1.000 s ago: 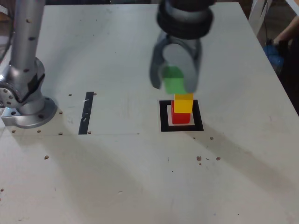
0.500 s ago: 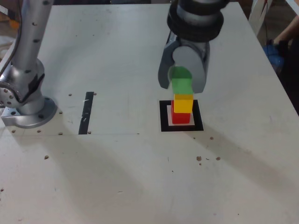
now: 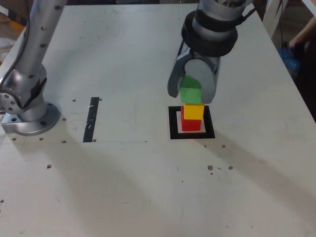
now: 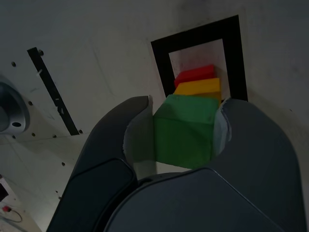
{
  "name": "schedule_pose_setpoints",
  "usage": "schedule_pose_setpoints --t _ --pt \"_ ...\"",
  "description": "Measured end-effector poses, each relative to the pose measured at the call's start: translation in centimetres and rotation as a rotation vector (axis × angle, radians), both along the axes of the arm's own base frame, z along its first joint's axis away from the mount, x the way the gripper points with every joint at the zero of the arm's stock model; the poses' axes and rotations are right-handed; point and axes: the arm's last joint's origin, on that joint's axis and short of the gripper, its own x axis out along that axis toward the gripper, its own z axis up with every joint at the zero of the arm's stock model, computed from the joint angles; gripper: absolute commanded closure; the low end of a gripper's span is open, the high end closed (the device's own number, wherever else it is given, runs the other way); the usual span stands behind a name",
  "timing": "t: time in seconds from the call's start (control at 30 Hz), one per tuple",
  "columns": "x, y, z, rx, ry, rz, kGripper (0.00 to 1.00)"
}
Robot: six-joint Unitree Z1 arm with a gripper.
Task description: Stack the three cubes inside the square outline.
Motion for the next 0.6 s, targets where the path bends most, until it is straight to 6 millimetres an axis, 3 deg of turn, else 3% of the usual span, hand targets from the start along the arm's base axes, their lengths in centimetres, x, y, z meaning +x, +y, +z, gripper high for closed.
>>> schedule_pose_setpoints --t 0.23,0.5,0.6 --pt "0.09 0.04 -0.05 -0.001 -0.007 0.001 0.83" --pt "0.12 0.13 0.09 0.017 -0.02 0.008 0.58" --pt "0.07 0.17 0.21 0.023 -0.025 0.011 0.44"
